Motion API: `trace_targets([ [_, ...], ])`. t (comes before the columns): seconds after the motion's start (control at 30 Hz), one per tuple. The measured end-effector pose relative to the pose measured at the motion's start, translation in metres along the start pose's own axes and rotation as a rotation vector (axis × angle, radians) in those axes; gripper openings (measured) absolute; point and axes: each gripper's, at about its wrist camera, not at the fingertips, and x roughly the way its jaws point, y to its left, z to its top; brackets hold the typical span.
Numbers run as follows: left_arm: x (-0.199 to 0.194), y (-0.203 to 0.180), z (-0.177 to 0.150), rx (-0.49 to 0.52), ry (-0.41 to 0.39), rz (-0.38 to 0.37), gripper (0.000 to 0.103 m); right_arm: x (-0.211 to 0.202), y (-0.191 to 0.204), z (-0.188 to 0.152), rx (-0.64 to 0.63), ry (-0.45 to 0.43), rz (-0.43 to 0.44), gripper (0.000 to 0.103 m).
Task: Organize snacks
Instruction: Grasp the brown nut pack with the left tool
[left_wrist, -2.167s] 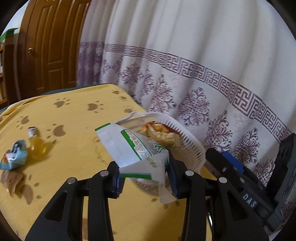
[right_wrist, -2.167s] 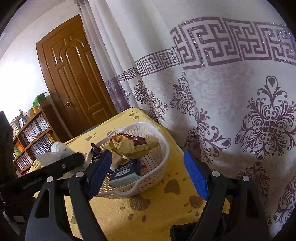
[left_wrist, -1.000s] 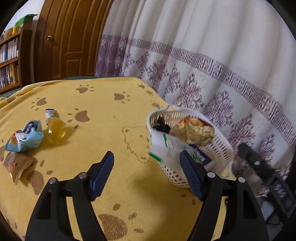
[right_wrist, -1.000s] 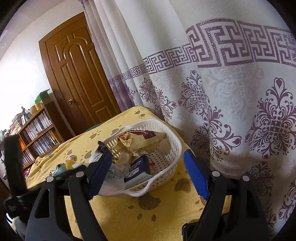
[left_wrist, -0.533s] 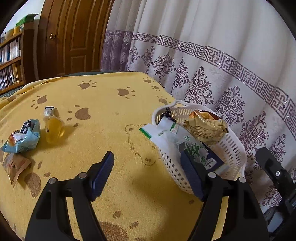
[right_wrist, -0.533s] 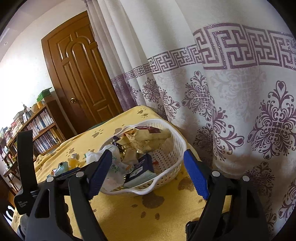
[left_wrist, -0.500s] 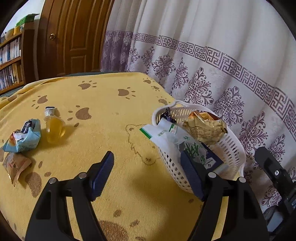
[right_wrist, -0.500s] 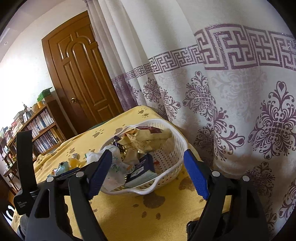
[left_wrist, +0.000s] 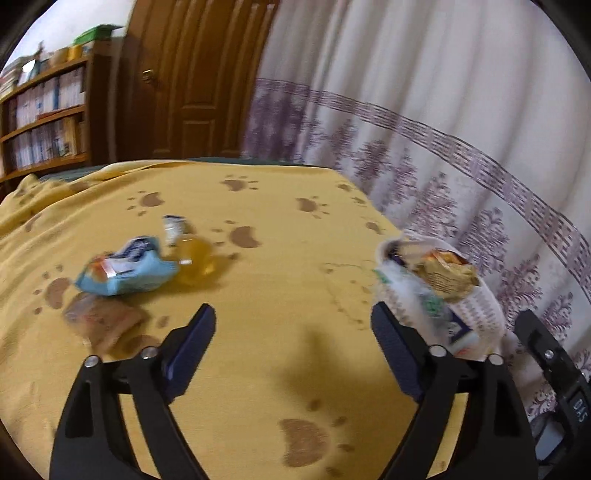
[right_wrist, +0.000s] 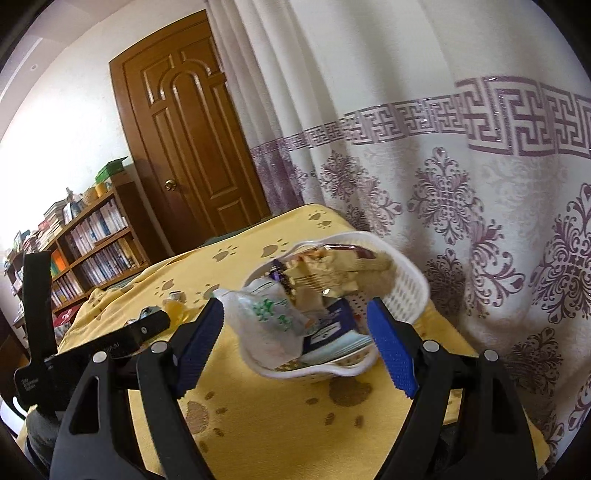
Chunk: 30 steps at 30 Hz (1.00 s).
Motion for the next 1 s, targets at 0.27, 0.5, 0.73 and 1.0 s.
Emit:
trace_targets([
  [0.27, -0.003, 0.063, 0.0, -0.093, 0.001, 0.18, 0.088, 0.006, 0.03, -0.011, -0.052, 0.037, 0.054, 0.081],
  [0.5, 0.005, 0.113, 0.001, -0.193, 0.03, 0.305, 0.088, 0.014, 0.058, -0.025, -0.1, 0.084, 0.121, 0.081],
  [0.73, 0.027, 0.138, 0.0, -0.242, 0.079, 0.372, 0.088, 0.019, 0.086, -0.044, -0.174, 0.119, 0.167, 0.081],
  [1.0, 0.048, 0.148, 0.001, -0.242, 0.123, 0.413, 0.092, 0.025, 0.097, -0.056, -0.2, 0.156, 0.191, 0.081],
])
